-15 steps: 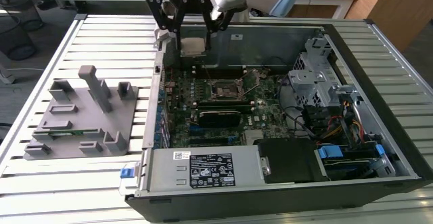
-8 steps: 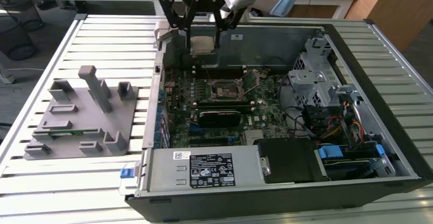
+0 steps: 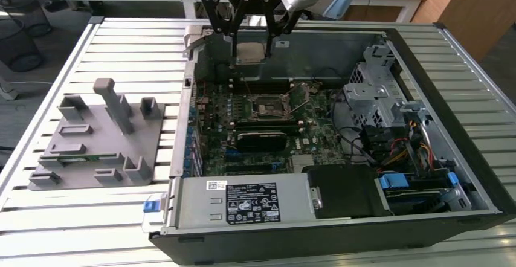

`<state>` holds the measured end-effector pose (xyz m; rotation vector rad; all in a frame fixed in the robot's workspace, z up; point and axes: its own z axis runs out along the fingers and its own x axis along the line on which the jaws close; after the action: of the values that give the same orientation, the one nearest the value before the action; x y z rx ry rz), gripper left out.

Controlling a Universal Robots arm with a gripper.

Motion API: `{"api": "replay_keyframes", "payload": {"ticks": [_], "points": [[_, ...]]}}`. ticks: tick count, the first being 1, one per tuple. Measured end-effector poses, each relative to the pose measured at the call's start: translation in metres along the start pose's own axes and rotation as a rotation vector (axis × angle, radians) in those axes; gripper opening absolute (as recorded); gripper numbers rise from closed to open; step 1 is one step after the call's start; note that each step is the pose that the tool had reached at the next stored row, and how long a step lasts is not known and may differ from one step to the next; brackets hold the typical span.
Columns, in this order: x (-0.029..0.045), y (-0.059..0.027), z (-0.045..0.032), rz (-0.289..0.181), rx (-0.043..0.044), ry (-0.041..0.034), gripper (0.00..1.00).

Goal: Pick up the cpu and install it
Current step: 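Pick up the cpu and move it towards the insertion slot, then place the cpu into insertion slot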

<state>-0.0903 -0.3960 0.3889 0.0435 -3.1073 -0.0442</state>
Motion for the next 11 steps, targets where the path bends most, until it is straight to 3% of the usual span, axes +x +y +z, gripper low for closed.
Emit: {"api": "replay_keyframes", "payload": {"ticks": [11], "points": [[-0.0136,-0.0004,-0.0003,0.001,0.0000,0.0000,0.54]]}}
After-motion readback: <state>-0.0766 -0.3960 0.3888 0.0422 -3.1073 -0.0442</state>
